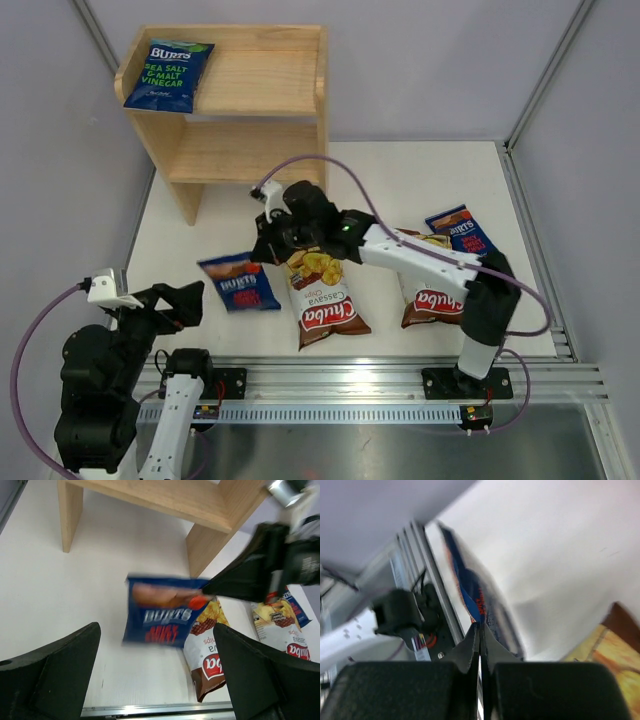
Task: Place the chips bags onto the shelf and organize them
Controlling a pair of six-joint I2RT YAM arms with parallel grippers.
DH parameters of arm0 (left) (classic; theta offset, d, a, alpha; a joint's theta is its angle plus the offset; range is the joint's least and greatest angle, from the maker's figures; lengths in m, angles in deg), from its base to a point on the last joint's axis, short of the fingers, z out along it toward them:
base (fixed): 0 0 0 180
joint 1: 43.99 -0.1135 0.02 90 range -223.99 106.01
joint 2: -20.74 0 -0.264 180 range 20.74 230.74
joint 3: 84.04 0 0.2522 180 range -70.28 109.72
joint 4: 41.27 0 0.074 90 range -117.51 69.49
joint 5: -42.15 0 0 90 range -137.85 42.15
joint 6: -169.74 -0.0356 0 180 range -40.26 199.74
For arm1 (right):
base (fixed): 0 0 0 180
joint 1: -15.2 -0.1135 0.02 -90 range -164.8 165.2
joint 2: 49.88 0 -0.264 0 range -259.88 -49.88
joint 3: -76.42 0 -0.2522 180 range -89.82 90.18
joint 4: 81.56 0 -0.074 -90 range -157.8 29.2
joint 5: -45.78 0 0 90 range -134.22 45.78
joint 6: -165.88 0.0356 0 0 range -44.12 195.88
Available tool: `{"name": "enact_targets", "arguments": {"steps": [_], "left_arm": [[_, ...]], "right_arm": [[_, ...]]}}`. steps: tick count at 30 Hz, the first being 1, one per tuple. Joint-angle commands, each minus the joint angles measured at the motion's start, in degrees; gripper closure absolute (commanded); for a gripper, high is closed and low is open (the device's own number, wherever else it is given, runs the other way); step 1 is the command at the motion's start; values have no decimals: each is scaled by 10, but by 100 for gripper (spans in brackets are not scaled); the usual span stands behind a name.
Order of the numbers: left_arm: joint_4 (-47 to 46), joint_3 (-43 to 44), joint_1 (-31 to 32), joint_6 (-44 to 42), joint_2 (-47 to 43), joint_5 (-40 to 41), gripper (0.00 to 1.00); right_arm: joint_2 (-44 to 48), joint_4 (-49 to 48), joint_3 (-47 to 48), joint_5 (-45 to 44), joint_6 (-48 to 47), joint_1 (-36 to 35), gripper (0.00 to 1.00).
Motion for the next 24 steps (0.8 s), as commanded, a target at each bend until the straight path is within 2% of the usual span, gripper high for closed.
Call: {"name": "enact_targets", "arguments": {"steps": [1, 3, 4, 6, 7, 9, 10, 11, 12, 13, 14, 15, 16, 18, 19, 20, 22, 24], "left_arm": [[-54, 23, 3, 4, 15, -25, 1], [-76, 13, 3, 37, 8, -35, 1], [-114, -12, 3, 69, 3, -55, 1], [-168, -49, 3, 109, -18, -81, 1], [-242, -78, 3, 129, -25, -125, 1], [-332, -175, 3, 212, -36, -175, 1], [-443, -210, 3, 245, -41, -223, 1], [-512, -247, 3, 321, -42, -247, 1], [-588, -338, 3, 367, -41, -267, 1], [-748, -378, 3, 411, -35, -287, 1], [-820, -421, 3, 486, -28, -288, 1], [-884, -477, 4, 518, -18, -286, 1], [-1010, -503, 5, 546, -4, -289, 1], [-1096, -526, 15, 603, 48, -290, 1], [-1179, -547, 23, 620, 71, -284, 1], [-1223, -557, 31, 651, 102, -277, 1], [-1326, -576, 66, 678, 135, -247, 1], [-1376, -574, 108, 702, 175, -229, 1]], "right_arm": [[117, 72, 38, -216, 33, 3, 100], [164, 109, 50, -250, 28, 2, 100], [178, 117, 65, -297, 28, 3, 100], [204, 146, 88, -318, 24, 6, 100], [209, 157, 117, -322, 25, 7, 100], [227, 177, 140, -329, 36, 12, 100], [233, 181, 157, -332, 43, 19, 100], [240, 178, 162, -333, 50, 23, 100], [255, 175, 166, -332, 63, 27, 100], [260, 172, 175, -331, 68, 33, 100], [266, 167, 180, -330, 73, 34, 100], [273, 167, 187, -328, 82, 34, 100], [274, 166, 200, -324, 85, 35, 100], [274, 165, 215, -295, 90, 35, 100], [271, 166, 233, -281, 93, 36, 100], [268, 165, 240, -270, 96, 36, 100], [261, 161, 257, -237, 100, 36, 100], [256, 154, 265, -230, 100, 36, 100]]}}
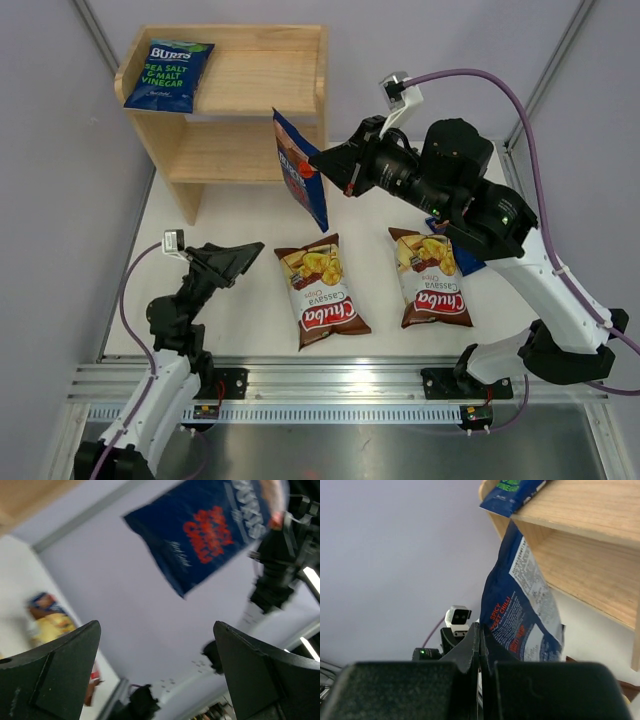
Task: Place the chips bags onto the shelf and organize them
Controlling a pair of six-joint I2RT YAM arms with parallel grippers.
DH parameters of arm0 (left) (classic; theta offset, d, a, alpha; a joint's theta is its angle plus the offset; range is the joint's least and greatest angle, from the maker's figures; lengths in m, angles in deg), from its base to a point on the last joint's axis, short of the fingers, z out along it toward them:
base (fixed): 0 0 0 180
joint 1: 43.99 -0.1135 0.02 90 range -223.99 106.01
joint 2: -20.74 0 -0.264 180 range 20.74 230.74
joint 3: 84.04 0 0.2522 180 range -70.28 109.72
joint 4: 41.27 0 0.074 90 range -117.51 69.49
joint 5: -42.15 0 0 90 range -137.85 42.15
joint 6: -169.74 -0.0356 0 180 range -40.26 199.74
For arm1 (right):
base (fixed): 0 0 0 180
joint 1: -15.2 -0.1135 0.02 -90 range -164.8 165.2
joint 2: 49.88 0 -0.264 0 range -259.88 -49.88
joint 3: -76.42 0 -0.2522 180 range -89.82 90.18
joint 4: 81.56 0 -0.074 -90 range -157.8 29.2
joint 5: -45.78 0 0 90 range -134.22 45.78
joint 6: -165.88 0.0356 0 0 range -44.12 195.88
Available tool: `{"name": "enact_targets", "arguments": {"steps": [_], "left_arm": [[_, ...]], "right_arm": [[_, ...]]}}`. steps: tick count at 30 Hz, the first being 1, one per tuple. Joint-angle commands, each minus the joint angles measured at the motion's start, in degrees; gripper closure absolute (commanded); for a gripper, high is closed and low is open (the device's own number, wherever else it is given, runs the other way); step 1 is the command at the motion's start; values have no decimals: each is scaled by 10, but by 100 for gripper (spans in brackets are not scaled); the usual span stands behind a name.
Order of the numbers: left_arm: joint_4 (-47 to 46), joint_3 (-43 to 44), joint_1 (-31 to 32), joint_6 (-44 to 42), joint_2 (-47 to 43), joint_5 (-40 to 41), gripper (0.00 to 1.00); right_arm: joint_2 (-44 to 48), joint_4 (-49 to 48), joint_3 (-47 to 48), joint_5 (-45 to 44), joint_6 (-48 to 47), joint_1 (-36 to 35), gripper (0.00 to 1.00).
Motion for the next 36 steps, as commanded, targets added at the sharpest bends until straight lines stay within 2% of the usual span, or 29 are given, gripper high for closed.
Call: {"name": "enact_targets", "arguments": {"steps": [1, 6, 9, 17, 19, 23, 29, 36], "left_arm": [[-322, 2, 63, 94, 43, 42, 1], [-273, 49, 161, 36, 68, 103, 1], [-252, 47, 183, 21, 77, 142, 1], [-365, 51, 222, 54, 189, 183, 1], [-419, 53, 231, 62, 213, 196, 1], [-465, 74, 243, 68, 254, 202, 1], [-483, 88, 253, 56, 252, 220, 1], [-483, 96, 270, 28, 210, 224, 1]], "right_arm": [[-4, -30, 34, 43, 13, 3, 100], [-25, -36, 58, 50, 29, 3, 100], [-25, -51, 58, 58, 41, 3, 100], [-33, -101, 37, 138, 82, 3, 100], [-35, -101, 34, 143, 85, 3, 100], [-32, -128, 12, 152, 99, 3, 100], [-27, -145, -6, 163, 109, 3, 100], [3, -187, -71, 165, 120, 3, 100]]}}
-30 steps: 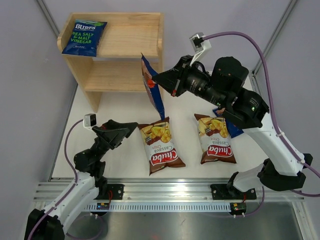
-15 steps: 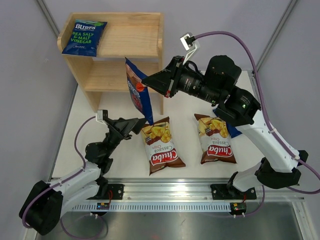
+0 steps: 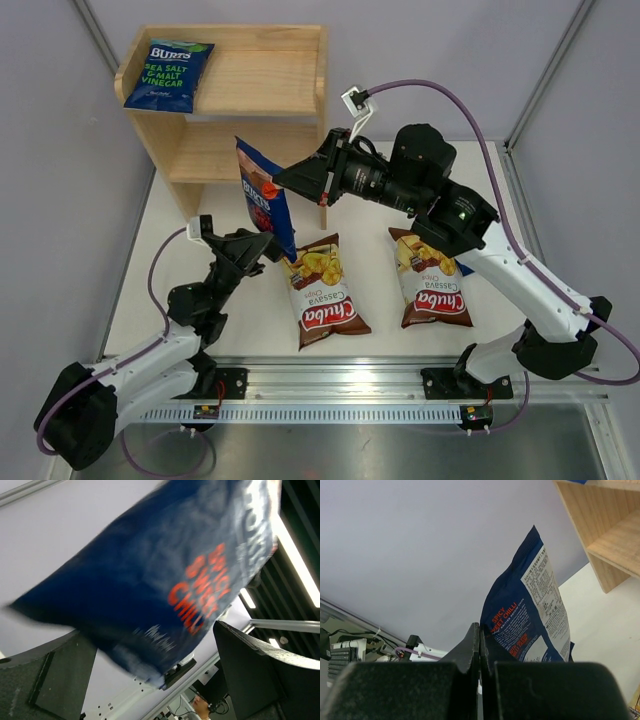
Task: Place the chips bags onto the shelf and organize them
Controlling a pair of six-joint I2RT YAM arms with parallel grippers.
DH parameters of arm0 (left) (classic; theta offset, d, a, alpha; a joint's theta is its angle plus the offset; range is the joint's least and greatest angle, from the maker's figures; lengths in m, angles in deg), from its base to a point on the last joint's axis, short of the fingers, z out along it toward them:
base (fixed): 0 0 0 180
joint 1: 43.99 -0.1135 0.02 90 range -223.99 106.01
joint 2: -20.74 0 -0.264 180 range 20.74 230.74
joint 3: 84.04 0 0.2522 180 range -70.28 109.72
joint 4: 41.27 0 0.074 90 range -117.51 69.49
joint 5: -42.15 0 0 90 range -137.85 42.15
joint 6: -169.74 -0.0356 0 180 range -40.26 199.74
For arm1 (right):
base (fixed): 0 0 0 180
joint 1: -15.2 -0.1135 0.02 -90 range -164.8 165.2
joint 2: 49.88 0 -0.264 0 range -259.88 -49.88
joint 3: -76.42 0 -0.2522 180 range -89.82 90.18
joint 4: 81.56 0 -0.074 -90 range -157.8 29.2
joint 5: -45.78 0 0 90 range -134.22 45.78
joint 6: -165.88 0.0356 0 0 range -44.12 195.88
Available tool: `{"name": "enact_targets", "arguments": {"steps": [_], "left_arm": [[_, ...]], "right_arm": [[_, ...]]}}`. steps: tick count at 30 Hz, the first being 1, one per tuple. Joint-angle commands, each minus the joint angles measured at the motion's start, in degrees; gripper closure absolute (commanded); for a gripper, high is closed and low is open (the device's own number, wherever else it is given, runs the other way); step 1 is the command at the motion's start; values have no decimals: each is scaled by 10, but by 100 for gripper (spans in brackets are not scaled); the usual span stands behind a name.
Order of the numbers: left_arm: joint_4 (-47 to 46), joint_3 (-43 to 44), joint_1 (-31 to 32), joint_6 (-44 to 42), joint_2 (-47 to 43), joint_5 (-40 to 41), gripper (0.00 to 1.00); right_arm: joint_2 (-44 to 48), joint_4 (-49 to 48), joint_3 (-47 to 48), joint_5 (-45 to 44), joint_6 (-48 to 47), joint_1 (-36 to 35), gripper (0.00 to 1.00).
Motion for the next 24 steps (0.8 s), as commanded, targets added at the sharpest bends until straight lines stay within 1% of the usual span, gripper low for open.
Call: {"name": "enact_targets", "arguments": {"steps": [1, 4, 7, 8, 9, 11, 12, 14, 19, 24], "left_arm": [[-218, 21, 7, -30, -24, 26, 1], [-218, 13, 6, -33, -31, 33, 1], [-218, 2, 6, -36, -42, 37, 10], [-218, -2, 6, -37, -47, 37, 15], [-218, -4, 6, -37, -50, 39, 18], [-218, -13, 6, -37, -55, 42, 26], [-218, -15, 6, -37, -59, 43, 31], [-208, -14, 6, -40, -62, 43, 37], [-202, -14, 6, -50, -71, 43, 41], [-178, -11, 6, -63, -88, 44, 41]], "right_arm": [[34, -65, -22, 13, 16, 3, 100], [47, -73, -39, 10, 16, 3, 100], [66, -67, -55, -21, -2, 3, 100], [76, -66, -60, -41, -15, 3, 100], [83, -65, -73, -52, -22, 3, 100], [102, -70, -89, -87, -37, 3, 100], [107, -72, -106, -96, -40, 4, 100], [115, -73, -117, -106, -47, 4, 100], [123, -79, -141, -105, -54, 5, 100], [141, -96, -187, -106, -47, 6, 100]]}}
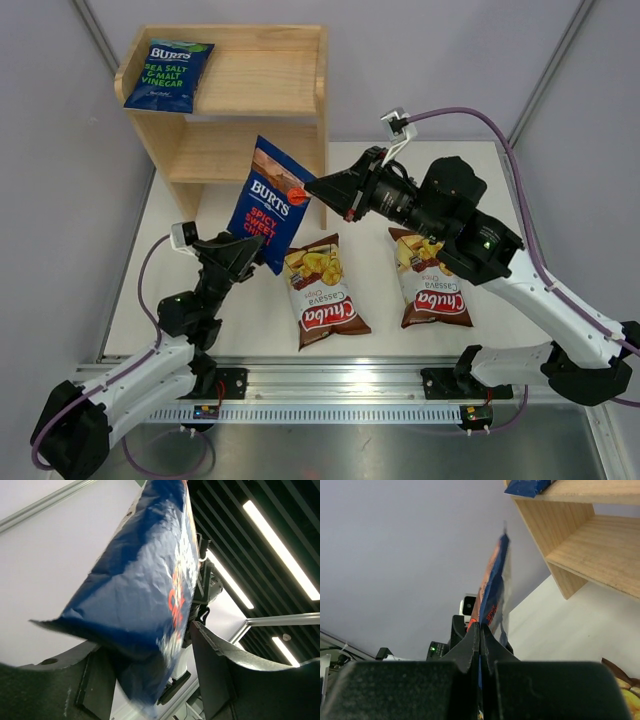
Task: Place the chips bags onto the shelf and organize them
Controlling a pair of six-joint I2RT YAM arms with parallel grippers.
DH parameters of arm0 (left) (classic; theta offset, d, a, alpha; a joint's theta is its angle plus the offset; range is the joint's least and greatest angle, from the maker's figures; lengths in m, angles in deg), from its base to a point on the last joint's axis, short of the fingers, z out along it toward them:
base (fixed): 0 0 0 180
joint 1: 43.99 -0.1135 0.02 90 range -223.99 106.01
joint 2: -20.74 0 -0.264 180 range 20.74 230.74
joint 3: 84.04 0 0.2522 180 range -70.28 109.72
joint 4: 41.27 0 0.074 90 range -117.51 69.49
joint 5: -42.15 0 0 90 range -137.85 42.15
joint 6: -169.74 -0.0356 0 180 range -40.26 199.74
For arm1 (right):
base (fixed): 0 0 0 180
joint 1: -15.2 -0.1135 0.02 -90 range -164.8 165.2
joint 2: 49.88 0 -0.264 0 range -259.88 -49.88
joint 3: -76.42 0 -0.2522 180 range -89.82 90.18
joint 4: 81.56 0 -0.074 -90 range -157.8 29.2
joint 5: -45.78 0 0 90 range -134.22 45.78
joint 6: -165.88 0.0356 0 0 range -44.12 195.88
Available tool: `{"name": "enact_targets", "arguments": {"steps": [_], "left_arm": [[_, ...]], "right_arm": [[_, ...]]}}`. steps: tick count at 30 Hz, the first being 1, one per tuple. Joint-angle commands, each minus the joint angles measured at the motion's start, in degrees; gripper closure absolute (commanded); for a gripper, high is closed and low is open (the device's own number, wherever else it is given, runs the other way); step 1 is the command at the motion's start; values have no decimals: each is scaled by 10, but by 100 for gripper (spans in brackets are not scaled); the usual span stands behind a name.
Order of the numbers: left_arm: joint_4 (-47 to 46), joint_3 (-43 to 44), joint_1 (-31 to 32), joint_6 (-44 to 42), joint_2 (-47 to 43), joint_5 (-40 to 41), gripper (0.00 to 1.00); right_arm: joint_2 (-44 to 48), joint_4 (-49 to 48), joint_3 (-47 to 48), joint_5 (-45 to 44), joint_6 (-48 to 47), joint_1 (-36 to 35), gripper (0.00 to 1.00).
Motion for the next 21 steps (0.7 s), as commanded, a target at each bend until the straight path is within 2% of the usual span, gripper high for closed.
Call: {"name": "enact_targets", "arguments": {"steps": [1, 4, 9, 16, 21], "left_arm": [[-178, 3, 3, -29, -16, 15, 42], [-174, 1, 3, -33, -24, 19, 49], [-149, -6, 3, -41, -41, 23, 54], [-116, 0, 3, -49, -53, 18, 55], [-113, 6, 3, -48, -47, 13, 68]], "right_arm": [[24, -45, -30, -16, -7, 4, 100], [39, -56, -57, -32, -9, 5, 100], [55, -53, -75, -61, -19, 8, 100], [74, -66, -98, -127, -24, 10, 100], [78, -81, -110, -126, -17, 10, 100]]}}
